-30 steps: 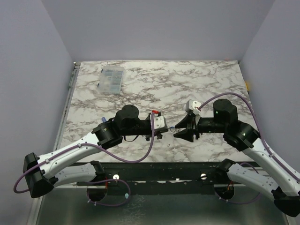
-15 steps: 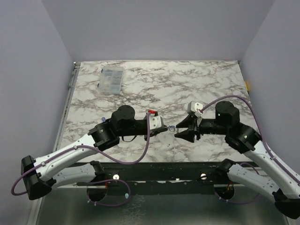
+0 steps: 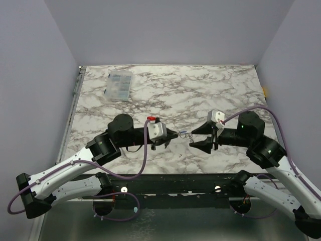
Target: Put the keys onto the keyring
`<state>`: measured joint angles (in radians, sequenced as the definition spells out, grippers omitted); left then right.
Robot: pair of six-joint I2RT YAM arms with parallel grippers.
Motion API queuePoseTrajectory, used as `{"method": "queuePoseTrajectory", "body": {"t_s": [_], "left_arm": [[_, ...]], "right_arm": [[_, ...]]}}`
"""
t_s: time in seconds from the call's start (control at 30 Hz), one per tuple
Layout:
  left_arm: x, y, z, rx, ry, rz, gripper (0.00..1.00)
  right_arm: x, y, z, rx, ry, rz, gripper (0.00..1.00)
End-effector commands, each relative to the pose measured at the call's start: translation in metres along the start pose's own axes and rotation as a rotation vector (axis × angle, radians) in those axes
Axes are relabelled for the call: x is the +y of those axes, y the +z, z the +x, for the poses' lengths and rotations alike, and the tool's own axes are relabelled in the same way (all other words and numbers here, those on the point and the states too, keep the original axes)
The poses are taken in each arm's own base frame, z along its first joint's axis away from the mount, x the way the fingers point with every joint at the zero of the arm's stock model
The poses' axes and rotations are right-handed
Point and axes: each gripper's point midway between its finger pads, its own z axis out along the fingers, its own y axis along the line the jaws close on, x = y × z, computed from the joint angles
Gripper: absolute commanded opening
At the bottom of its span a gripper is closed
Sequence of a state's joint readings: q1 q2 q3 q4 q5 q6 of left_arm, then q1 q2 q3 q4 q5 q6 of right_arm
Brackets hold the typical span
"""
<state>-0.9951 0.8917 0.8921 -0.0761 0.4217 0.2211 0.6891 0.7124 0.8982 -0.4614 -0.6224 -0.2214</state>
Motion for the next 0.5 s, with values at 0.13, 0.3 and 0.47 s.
{"method": "queuePoseTrajectory", "body": {"t_s": [0.13,0.3,0.47], "left_arm": [[-0.008,-0.005,-0.048,-0.164,0.021,0.053,0.0],[-0.01,-0.004,-0.051,-0.182,0.013,0.06,0.0],[-0.007,-0.005,-0.049,-0.176,0.015,0.041,0.0]], "right_arm": [[0.005,0.012,-0.022,-0.058,-0.048,-0.096,0.57],[0.002,0.017,-0.028,-0.064,-0.065,-0.108,0.58],[-0.01,0.009,-0.033,-0.065,-0.112,-0.016,0.6]]}}
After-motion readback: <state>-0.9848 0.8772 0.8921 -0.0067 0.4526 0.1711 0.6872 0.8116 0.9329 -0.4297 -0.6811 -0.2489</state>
